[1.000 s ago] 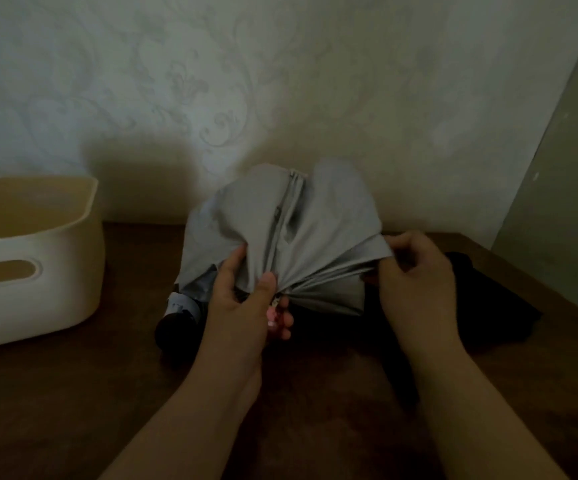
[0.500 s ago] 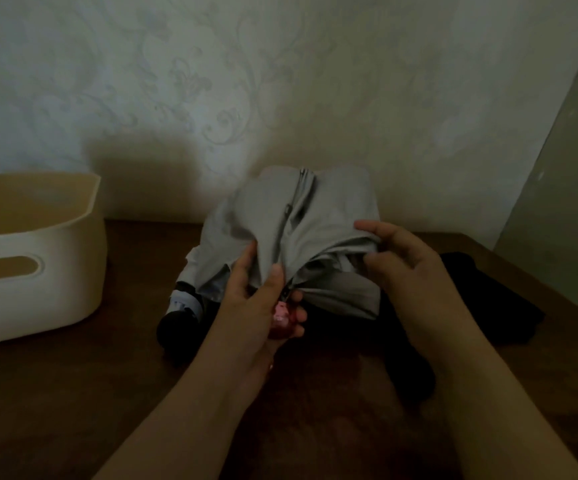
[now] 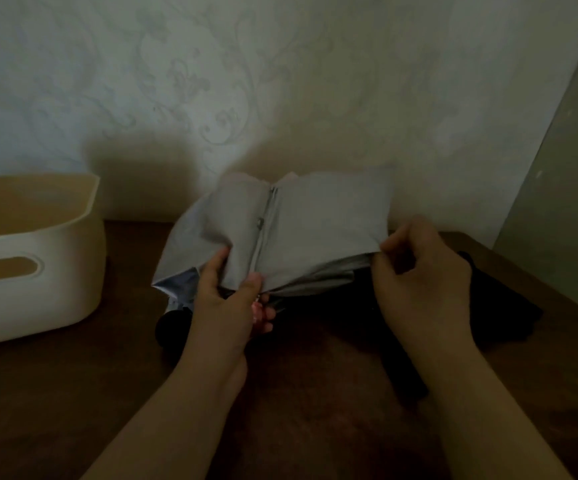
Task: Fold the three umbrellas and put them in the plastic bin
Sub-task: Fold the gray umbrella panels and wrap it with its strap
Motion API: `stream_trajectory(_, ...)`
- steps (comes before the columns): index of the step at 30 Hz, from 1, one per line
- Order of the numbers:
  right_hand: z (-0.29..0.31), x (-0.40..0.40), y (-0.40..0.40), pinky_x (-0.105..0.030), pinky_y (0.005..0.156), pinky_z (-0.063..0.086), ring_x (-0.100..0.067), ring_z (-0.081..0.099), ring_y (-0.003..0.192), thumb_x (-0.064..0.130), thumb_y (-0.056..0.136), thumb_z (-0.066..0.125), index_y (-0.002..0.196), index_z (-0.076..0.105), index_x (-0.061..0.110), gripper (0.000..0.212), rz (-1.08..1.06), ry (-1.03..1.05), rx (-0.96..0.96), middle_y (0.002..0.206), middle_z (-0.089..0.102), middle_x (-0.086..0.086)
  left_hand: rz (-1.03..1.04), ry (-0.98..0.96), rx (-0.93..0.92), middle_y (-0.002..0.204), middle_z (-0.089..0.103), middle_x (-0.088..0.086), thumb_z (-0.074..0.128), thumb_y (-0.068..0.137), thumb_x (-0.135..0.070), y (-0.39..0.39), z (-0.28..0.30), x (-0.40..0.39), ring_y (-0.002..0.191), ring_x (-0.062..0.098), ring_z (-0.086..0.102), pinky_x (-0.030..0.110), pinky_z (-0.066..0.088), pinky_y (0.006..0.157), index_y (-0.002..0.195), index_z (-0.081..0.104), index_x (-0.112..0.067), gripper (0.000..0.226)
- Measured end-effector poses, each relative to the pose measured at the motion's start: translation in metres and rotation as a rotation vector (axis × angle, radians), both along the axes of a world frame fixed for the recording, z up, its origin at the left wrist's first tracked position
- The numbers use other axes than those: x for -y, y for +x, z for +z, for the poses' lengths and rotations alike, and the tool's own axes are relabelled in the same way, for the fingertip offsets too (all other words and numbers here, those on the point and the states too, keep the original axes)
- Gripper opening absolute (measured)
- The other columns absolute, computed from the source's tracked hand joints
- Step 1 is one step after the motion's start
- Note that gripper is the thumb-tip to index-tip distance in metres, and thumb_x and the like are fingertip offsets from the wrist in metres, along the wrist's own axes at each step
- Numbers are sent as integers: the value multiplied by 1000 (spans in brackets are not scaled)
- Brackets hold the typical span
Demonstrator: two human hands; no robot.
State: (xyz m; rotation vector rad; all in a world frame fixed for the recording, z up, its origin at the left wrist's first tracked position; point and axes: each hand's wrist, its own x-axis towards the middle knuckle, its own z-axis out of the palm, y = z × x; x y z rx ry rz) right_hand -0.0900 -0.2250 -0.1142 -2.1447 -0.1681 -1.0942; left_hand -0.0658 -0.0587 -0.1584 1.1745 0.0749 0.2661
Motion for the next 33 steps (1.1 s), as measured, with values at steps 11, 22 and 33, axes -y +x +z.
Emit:
stream_trajectory(11,-2,1,12,-23,57,47,-5,62,69,35,79,69,101,54,28,28,143,444,-323,76,64,5,-9,79,32,67,57,6,56,93,-12,-1,-3,3,47,11,53,25,46,42,132,41,-43,53)
stream_trajectory(22,-21,-3,18,-32,53,45,-17,56,60,25,86,60,71,55,13,20,-90,127,-313,65,58,-2,61,181,72,74,58,5,57,92,-12,-5,-4,8,48,9,53,24,48,44,136,40,-38,54)
stream_trajectory(33,-17,-10,16,-9,59,48,6,62,79,11,96,48,128,54,27,36,286,392,-229,106,64,12,112,50,62,71,55,6,54,94,-11,-5,3,1,44,8,50,21,47,41,126,40,-43,48)
